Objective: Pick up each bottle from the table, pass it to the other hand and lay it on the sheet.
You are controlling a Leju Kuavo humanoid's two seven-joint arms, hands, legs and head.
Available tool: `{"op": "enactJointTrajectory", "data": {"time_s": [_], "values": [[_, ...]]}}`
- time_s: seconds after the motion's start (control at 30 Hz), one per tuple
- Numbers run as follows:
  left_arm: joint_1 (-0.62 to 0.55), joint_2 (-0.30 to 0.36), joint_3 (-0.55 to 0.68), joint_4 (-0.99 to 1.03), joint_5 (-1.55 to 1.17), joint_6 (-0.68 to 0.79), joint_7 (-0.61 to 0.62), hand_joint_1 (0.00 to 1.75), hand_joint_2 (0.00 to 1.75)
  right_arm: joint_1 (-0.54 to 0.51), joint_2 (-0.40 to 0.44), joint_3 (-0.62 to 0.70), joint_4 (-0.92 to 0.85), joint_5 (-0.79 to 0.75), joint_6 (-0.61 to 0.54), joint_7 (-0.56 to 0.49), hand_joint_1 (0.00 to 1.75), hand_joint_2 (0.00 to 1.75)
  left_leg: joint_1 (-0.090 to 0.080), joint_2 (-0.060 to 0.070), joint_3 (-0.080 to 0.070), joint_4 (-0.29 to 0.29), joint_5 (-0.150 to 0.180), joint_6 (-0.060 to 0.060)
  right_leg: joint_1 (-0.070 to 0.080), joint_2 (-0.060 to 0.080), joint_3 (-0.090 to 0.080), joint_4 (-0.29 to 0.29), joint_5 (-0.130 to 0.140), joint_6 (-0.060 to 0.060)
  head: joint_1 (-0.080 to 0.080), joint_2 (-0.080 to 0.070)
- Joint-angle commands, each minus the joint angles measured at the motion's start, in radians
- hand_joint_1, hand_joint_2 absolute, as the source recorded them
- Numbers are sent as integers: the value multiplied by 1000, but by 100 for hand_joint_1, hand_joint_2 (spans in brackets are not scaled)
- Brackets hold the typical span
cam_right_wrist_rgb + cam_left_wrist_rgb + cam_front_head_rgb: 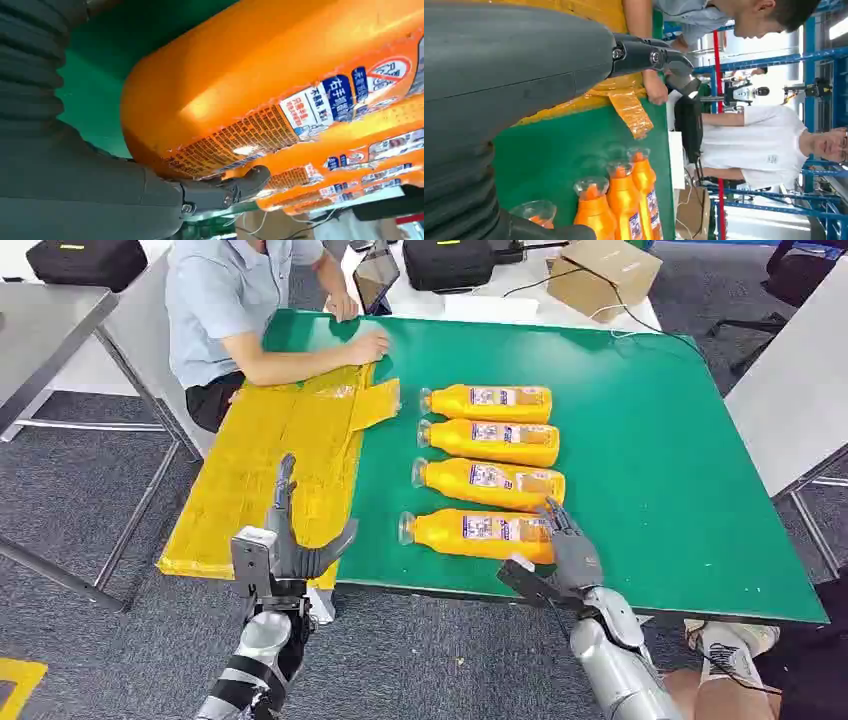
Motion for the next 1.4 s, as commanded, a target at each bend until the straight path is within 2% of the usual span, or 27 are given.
{"op": "enactJointTrajectory", "data": {"time_s": [0.03, 0.1, 0.13, 0.17, 0.2, 0.67, 0.97, 1.03, 1.13, 1.27, 1.37, 1.4], "values": [[-73, 14, -21, 111, 6, -10, -2, 0, 175, -120, 34, 67, 243, 6, 43, -19, 0, 175, 0, 2, 6, -1, -2, -1, 1, 0, 6, -1, -1, -2, 0, 0], [-90, 12, -32, 128, 8, -16, -6, 0, 175, -143, 46, 89, 269, 12, 55, -46, 0, 175, 1, 2, 4, -1, 0, -1, 1, 0, 4, -1, 0, -2, 0, 0], [-90, 12, -33, 128, 8, -17, -6, 0, 175, -146, 48, 90, 269, 12, 56, -46, 14, 175, 0, 2, 5, -1, 0, -1, 1, 0, 4, -1, 0, -1, 0, 0], [-98, 12, -37, 142, 9, -18, -9, 0, 175, -158, 49, 94, 285, 8, 53, -60, 150, 175, 1, 2, 6, -1, -1, -1, 1, -1, 6, -1, 0, -1, 0, 0], [-100, 12, -38, 144, 10, -18, -11, 0, 175, -163, 50, 89, 291, -1, 64, -65, 175, 175, 0, 2, 7, -1, -1, -1, 1, 0, 6, -1, 0, -1, 0, 0], [-111, 19, -47, 153, 13, -18, -18, 0, 175, -192, 23, 155, 351, 44, 176, -10, 175, 175, 1, 1, 8, -1, -1, -1, 1, -1, 7, -1, -1, -1, 0, 0], [-107, 22, -43, 145, 12, -12, -19, 0, 175, -187, 19, 158, 354, 44, 189, -3, 175, 175, 1, 1, 14, -2, 0, -1, 2, -1, 13, -3, 0, -2, 0, 0], [-97, 19, -33, 125, 6, 18, -34, 0, 175, -171, 26, 121, 333, -6, 178, -46, 175, 175, 1, 1, 14, -1, 0, -1, 2, -1, 13, -2, 0, -1, 0, 0], [-57, -7, 16, 36, 43, 105, -75, 0, 175, -112, 62, 1, 243, -169, 122, -187, 175, 175, 1, 1, 16, -1, -1, -1, 2, -1, 15, -3, 0, -2, 0, 0], [-40, -8, 17, -5, 53, 115, -77, 0, 175, -92, 72, -8, 210, -191, 111, -202, 175, 175, 1, 3, 14, 0, -1, -1, 2, 2, 13, -1, 0, -1, 0, 0], [6, -28, 51, -100, 150, 127, -93, 0, 175, -27, 111, -91, 68, -330, 56, -304, 175, 175, 1, 1, 13, 0, -2, -1, 1, 0, 13, -1, -1, -2, 0, 0], [46, -30, 57, -168, 194, 129, -89, 0, 175, 22, 126, -100, -33, -376, 52, -313, 175, 175, 1, 3, 12, 0, -2, -1, 1, 2, 11, -1, -1, -2, 0, 0]]}}
